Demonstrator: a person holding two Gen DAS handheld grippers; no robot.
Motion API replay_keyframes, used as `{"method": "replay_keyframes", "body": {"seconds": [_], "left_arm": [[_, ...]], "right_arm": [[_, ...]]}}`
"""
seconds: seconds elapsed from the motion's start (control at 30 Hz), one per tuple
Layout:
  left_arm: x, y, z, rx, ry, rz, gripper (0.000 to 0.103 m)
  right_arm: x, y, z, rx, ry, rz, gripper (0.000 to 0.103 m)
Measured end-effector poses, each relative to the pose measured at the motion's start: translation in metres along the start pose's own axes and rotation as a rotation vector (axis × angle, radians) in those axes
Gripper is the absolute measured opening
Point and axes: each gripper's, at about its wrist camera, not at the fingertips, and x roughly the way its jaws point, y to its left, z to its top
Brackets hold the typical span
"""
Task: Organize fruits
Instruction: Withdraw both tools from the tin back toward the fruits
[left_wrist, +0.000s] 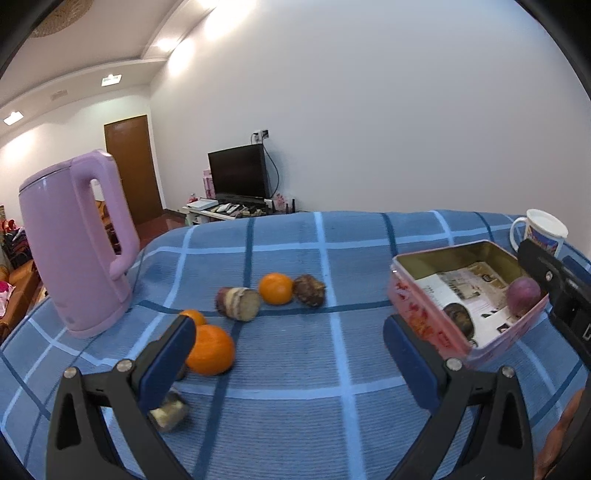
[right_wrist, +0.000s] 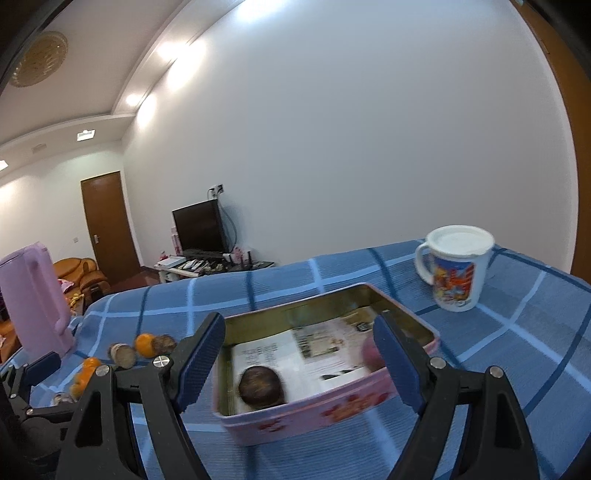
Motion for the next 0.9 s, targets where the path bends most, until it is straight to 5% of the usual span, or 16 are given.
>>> {"method": "replay_keyframes", "body": {"seconds": [0.9], "left_arm": [[0.030, 0.113, -0.013, -0.028, 0.159, 0.131, 0.103]], "right_arm": [[0.030, 0.124, -0.022, -0.128, 0.143, 0.201, 0.083]]}}
